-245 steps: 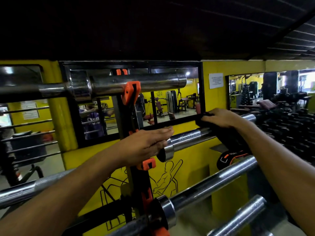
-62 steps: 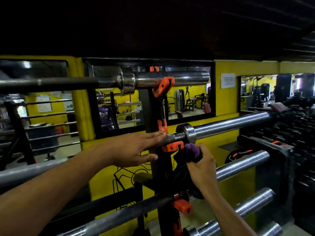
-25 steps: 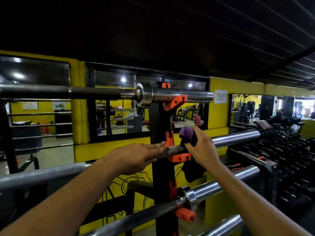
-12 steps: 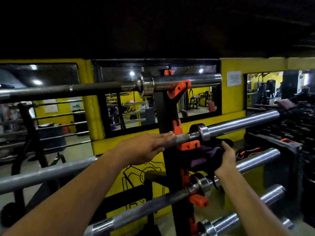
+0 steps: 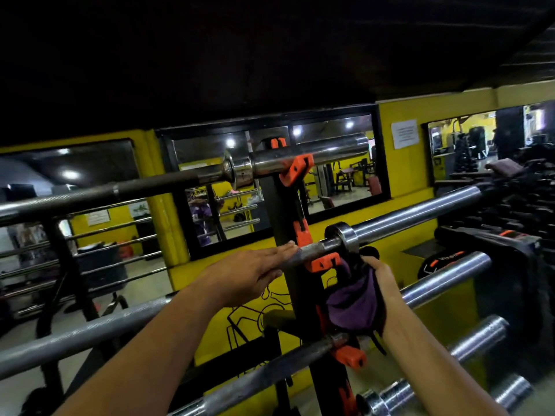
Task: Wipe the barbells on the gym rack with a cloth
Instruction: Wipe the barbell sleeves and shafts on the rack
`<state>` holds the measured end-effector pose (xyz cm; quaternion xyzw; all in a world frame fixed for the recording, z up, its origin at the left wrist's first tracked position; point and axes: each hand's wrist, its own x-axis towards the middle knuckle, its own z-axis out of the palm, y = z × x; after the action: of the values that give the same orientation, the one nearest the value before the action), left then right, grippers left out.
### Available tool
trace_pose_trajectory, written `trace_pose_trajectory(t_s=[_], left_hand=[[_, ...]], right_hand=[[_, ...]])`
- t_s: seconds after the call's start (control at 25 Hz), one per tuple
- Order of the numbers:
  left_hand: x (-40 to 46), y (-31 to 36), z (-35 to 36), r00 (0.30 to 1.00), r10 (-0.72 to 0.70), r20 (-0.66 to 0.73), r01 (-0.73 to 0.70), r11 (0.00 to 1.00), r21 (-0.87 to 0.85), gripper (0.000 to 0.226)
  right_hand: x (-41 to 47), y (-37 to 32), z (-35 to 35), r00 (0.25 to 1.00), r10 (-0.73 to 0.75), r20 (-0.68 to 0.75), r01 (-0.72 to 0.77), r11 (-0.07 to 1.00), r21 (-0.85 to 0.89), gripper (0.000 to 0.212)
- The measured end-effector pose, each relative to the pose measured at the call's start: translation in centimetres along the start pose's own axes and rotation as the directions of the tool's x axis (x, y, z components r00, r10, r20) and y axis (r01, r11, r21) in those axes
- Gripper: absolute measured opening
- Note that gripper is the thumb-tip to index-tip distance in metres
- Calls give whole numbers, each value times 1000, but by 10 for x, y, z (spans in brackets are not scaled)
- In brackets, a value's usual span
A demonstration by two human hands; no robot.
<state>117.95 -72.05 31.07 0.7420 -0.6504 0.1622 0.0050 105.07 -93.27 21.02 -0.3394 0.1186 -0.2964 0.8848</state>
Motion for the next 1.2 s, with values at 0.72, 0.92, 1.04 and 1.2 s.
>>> trace_pose_trajectory(t_s=[0.72,0.92,1.04,1.2], left_hand=[[-44,0,-7,973,-230,1,229,973,35,54],[-46,-1,-6,971,-237,12,236,971,45,55],[-45,2,-9,969,-245,30,242,968,67,55],[-56,4,-19,968,-247,44,245,969,37,57]], right_hand=[[-54,-40,56,783,-499,371,462,67,-884,18],[-59,-10,31,858,-499,121,433,578,-692,12],[-64,-18,28,914,-395,87,344,645,-682,10],[-82,-31,22,917,-394,68,327,641,-694,12]])
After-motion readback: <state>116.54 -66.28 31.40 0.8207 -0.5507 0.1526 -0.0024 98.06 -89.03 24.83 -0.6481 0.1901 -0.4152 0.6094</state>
